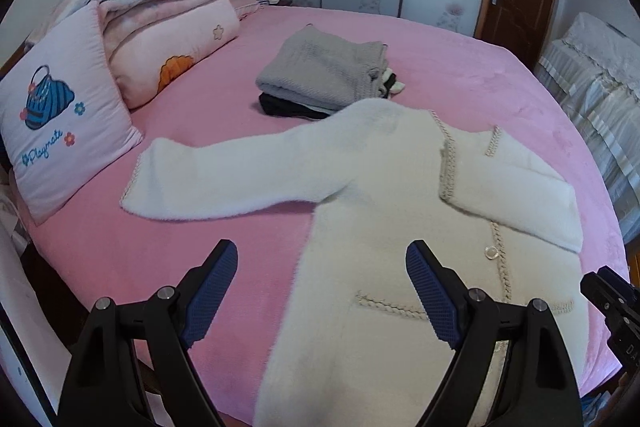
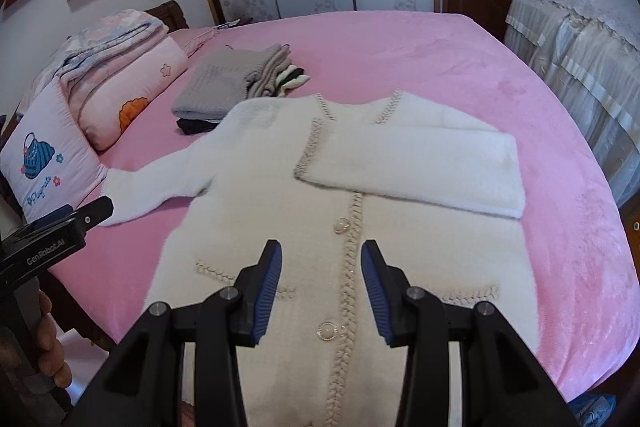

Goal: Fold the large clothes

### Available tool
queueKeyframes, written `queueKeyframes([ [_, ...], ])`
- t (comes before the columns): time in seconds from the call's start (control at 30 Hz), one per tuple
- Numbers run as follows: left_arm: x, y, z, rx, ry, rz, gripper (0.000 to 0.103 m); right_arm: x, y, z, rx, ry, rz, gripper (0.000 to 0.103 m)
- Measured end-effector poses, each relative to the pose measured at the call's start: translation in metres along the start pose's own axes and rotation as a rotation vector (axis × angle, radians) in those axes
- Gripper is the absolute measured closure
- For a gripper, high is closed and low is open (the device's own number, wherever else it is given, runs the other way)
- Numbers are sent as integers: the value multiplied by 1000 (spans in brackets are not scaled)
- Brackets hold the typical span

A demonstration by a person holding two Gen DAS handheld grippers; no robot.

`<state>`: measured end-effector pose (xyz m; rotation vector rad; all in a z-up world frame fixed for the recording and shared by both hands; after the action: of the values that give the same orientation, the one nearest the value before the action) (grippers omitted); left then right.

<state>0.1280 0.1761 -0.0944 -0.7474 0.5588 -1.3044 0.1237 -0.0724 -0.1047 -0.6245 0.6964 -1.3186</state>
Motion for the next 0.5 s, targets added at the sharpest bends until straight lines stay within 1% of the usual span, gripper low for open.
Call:
queueKeyframes([
  [0.1, -35, 25, -4, -36, -74, 26, 18, -29, 7, 5, 8, -47, 11, 61],
  [0.23, -71, 62, -15, -96, -142, 51, 18, -59, 28, 11, -2, -96, 16, 61],
  [0.33, -96, 90, -23, -132, -187, 58, 18, -78, 51, 17, -12, -109, 25, 61],
  [0.43, -122, 115, -32, -169, -251, 92, 18, -92, 78, 20, -39, -112, 26, 61],
  [0.5, -138, 133, -38, -191, -297, 88, 18, -103, 99, 23, -56, -112, 30, 61],
])
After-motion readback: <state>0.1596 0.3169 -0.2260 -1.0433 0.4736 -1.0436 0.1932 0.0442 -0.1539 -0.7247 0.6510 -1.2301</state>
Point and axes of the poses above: each gripper's, at about its wrist camera, not at the fingertips, and y roughly the way its jaws point, x to its right, z to its top, the point moved 6 cm from there along y, roughly the way its jaws point, and after that the axes turned 2 degrees about x, right-handed, at the moved point
